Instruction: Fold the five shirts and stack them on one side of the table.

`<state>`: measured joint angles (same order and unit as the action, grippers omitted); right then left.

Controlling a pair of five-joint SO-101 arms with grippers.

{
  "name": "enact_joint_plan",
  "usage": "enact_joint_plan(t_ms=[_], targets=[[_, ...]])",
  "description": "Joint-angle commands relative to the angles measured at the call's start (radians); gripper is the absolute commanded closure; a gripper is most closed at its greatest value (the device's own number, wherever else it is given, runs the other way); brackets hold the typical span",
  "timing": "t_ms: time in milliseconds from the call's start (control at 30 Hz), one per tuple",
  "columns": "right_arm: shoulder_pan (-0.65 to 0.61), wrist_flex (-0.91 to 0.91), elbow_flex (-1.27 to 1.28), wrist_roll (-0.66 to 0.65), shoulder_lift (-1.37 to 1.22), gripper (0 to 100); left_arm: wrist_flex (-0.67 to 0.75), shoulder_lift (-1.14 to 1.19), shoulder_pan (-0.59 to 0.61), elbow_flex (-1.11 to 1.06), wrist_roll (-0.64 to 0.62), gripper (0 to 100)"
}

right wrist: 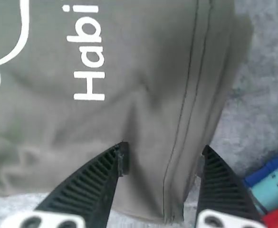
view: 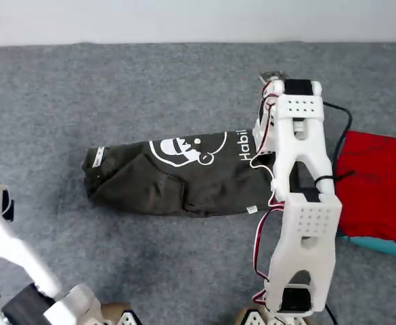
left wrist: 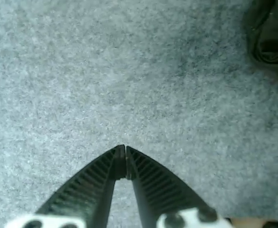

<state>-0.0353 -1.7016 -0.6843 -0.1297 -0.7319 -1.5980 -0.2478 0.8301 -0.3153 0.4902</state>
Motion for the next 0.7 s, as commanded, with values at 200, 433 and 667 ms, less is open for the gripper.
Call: enact_joint_plan(t_ms=[200, 433, 667], targets=[[0.056, 0.088, -0.009, 0.005, -0.027, 75.4, -0.014, -0.043, -0.018, 0.036, 0.003, 99], [0.05, 0.093, -0.011, 0.008, -0.151, 75.7, -0.021, -0.043, -0.02, 0.036, 0.0, 99], [0.048, 0.067, -0.012, 0.002, -0.17, 90.2, -0.028, -0.043, -0.02, 0.036, 0.002, 99]])
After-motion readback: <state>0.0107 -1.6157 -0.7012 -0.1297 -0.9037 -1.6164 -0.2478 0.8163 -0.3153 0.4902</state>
